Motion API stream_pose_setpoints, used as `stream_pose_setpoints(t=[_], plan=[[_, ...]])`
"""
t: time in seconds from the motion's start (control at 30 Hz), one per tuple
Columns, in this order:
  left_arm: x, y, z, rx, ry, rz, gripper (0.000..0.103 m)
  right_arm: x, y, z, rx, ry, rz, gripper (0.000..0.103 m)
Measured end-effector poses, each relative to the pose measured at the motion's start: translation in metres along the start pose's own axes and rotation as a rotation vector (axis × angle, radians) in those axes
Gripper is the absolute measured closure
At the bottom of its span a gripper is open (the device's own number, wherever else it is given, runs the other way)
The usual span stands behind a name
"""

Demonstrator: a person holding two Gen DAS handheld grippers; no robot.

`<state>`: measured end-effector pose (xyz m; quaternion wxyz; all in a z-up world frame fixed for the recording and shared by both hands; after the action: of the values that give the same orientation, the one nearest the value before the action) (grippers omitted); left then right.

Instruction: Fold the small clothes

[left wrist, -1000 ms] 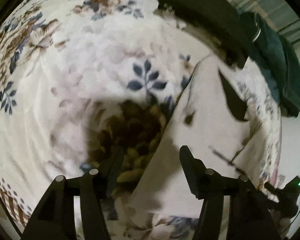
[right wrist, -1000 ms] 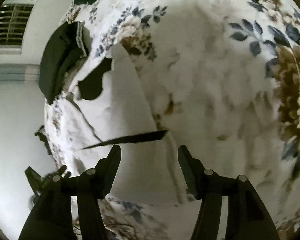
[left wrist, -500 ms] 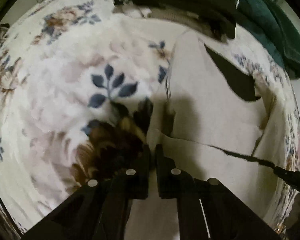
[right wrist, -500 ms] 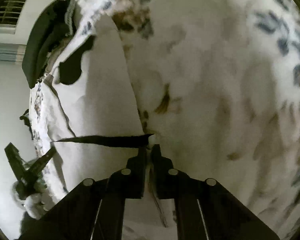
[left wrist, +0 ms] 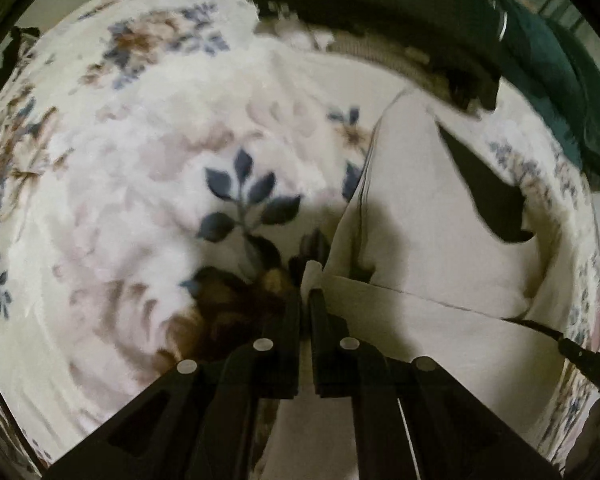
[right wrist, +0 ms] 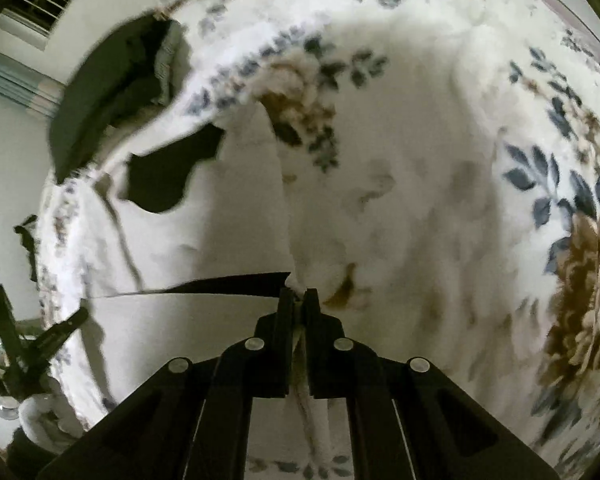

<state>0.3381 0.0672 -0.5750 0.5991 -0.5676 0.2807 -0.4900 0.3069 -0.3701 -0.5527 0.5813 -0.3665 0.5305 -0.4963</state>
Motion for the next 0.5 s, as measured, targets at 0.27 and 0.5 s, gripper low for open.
stream_pose_setpoints(t=[0.27, 0.5], plan=[[0.0, -0.003, 0.028, -0.062, -0.025, -0.003, 0.061, 0.021, 0.011, 0.025, -0.071, 0.144, 0.061, 0.063], [0.064, 0.004, 0.097, 0.005, 0.146, -0.036, 0.048, 0.005, 0.004, 0.119, -0.01, 0.052, 0.06, 0.054]])
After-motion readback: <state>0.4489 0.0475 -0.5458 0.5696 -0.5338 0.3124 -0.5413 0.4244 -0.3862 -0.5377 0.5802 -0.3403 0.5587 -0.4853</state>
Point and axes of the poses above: each gripper's, at about its wrist camera, not at the fingertips, and y roughly the way its jaws point, x to its right, z to its top, the point moved 6 cm from there along y, roughly the way its jaws point, and after that the axes turned 11 degrees about -y, right-handed, at the moved point
